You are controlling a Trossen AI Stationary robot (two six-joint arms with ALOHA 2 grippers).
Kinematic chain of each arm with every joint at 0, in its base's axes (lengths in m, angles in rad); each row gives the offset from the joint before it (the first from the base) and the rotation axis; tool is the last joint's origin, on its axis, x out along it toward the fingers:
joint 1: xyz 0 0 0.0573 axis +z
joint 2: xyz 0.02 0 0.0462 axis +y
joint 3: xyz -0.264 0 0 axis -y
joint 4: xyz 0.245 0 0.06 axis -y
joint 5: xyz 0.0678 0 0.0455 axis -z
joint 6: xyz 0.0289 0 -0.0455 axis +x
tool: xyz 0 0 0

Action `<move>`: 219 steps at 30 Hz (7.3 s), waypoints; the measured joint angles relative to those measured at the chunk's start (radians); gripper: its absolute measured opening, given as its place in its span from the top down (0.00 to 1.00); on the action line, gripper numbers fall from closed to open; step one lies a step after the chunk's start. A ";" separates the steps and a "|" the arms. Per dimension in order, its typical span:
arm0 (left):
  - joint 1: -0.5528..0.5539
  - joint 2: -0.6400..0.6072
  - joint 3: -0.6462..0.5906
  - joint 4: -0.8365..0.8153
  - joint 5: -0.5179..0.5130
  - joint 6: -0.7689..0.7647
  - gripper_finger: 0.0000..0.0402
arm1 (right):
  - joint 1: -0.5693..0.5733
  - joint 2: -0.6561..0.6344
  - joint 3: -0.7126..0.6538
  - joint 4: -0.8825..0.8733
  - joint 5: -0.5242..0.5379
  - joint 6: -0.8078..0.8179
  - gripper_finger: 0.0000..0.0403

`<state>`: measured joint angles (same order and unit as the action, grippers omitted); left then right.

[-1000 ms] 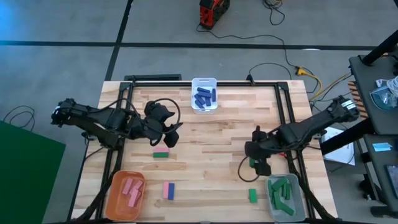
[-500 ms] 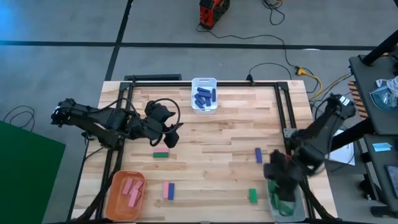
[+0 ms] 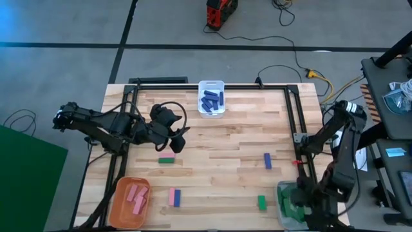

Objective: Sort blocks
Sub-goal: Put the green block into the gray bin, then put the pink block into the orange bin

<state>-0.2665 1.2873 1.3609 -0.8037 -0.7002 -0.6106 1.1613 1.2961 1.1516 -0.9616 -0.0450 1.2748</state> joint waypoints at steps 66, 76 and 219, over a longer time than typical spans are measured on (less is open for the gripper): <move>0.007 0.001 0.000 -0.238 0.297 -0.411 0.42 | -0.697 -0.123 0.085 -0.044 0.285 -0.424 0.02; 0.012 0.047 -0.075 -0.340 0.355 -0.886 0.42 | -0.832 -0.123 0.085 0.101 0.399 -0.513 0.02; 0.075 0.359 -0.507 0.009 0.557 -1.199 0.04 | -0.907 -0.122 0.074 0.193 0.423 -0.665 0.02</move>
<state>-0.1913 1.6467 0.8539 -0.7944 -0.1436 -1.8098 0.2546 1.1744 1.2259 -0.7690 0.3779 0.6100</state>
